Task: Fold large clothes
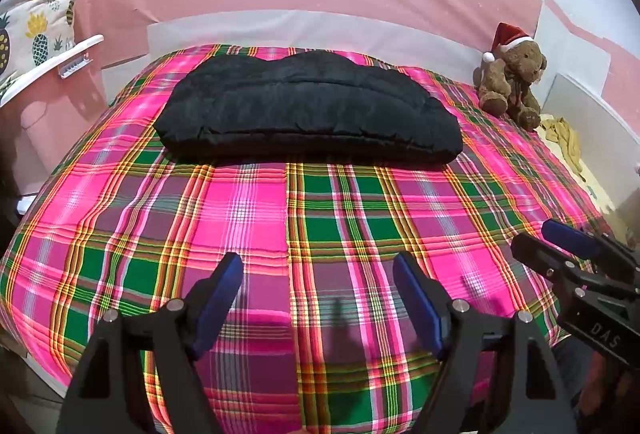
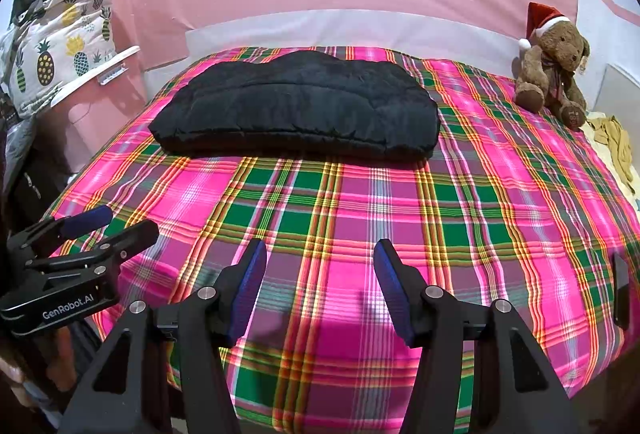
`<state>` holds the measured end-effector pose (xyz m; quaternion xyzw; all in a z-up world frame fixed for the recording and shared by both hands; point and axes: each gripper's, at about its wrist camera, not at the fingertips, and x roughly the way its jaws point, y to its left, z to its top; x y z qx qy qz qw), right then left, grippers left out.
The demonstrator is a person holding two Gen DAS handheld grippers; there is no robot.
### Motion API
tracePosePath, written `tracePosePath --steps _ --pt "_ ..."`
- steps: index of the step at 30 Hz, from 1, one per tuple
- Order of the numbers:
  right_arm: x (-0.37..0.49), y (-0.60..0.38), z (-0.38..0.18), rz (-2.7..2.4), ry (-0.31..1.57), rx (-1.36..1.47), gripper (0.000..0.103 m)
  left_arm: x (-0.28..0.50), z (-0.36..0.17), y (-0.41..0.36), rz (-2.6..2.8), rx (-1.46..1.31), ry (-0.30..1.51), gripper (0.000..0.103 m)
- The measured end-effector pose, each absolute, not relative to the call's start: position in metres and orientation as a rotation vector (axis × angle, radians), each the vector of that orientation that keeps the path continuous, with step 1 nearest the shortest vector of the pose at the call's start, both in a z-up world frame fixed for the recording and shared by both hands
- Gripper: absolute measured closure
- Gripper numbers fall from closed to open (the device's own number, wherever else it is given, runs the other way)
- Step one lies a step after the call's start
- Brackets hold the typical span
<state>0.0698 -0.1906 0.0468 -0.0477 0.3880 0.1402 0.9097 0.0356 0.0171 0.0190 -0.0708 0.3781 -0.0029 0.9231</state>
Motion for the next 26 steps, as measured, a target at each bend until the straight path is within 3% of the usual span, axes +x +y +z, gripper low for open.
tracePosePath --steps 26 --pt "0.07 -0.194 0.043 0.279 0.81 -0.097 0.047 0.03 0.021 0.005 -0.014 -0.109 0.75 0.022"
